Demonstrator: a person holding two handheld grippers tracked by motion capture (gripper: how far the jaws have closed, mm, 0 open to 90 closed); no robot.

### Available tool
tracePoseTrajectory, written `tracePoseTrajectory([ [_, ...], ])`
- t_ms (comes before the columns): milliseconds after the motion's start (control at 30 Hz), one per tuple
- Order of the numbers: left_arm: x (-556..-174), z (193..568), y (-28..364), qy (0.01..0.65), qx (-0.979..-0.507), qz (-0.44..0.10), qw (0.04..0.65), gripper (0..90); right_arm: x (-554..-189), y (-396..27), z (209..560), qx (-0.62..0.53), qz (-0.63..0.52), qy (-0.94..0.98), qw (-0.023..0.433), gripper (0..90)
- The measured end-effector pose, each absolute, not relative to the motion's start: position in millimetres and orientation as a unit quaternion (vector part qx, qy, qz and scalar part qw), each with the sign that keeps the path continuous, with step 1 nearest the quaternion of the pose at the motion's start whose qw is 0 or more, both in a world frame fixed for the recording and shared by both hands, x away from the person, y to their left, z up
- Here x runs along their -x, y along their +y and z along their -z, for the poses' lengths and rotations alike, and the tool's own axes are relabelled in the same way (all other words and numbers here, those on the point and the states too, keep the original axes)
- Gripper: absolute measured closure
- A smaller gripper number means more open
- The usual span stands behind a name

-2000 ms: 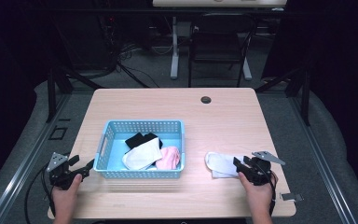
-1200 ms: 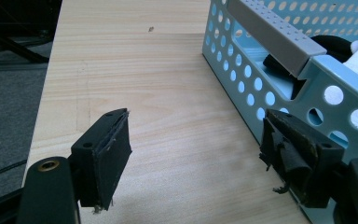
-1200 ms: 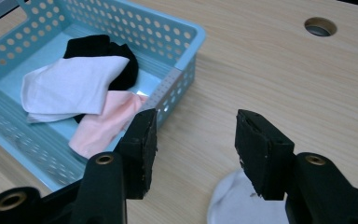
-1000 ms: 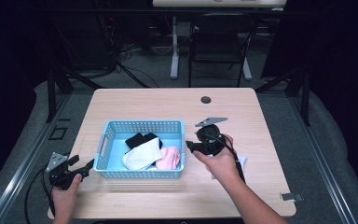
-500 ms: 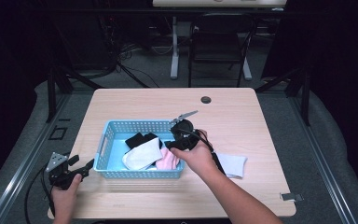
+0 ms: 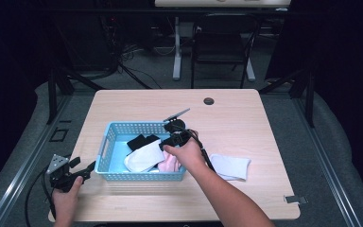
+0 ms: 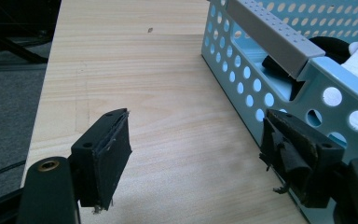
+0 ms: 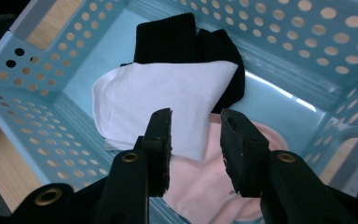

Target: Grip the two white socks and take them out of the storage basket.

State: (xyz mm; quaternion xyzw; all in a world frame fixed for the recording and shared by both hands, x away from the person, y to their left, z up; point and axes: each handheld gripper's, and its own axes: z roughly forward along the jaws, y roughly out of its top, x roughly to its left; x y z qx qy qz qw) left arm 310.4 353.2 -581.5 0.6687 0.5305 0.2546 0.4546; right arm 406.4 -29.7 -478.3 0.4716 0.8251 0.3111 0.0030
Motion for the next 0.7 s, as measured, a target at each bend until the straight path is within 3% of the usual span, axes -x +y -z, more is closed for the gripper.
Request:
tracePoseTrajectory([
  [700, -310, 581, 354, 0.530, -0.670, -0.253, 0.454, 24.0, -428, 10, 513, -0.515, -0.227, 0.827, -0.017, 65.6],
])
